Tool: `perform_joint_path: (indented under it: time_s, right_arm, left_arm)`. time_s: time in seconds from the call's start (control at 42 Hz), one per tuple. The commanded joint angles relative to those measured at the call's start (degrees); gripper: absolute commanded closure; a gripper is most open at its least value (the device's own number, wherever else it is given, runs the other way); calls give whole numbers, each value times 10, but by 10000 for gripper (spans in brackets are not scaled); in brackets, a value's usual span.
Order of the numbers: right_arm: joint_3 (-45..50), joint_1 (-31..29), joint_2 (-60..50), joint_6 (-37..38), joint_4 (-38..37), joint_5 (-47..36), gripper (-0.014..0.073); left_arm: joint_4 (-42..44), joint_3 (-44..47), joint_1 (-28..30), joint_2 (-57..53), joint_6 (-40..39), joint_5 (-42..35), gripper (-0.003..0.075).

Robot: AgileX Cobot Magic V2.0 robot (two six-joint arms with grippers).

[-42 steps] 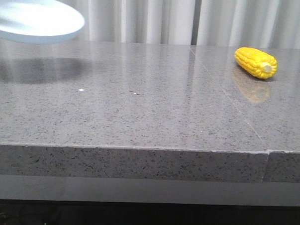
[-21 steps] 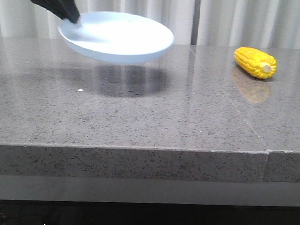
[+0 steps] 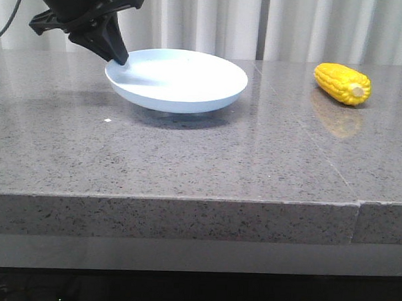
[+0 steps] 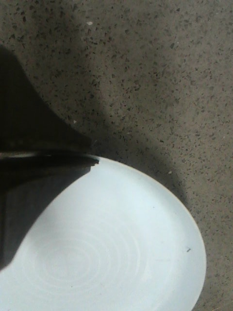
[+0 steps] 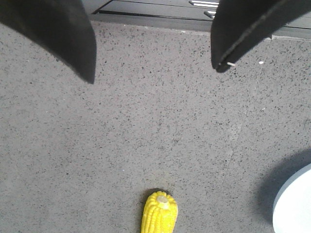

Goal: Place corn on plate with both arms
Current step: 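Carry the plate toward the table centre and set it down, then release the plate and raise the left gripper away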

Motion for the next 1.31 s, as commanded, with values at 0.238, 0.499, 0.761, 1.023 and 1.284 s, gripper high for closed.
perform_joint_path:
  time_s: [0.238,0.499,0.761,1.023,1.284]
  right_arm:
    - [-19,-1,6,-4,3,-36,64]
    - [-19,-1,6,-4,3,-36,64]
    - [-19,-1,6,-4,3,-36,64]
    - [-19,-1,6,-4,3,-36,64]
    - [-19,-1,6,-4,3,-36,64]
  left_arm:
    - [11,-19,-4,-28,-83,6,739]
    - [15,-15,-4,-29,-96,4,650]
    - [27,-10,-4,-28,-96,0,307]
    - [85,-15,-4,-78,-95,3,268]
    - [188,41,-64,-209,-92,-19,269]
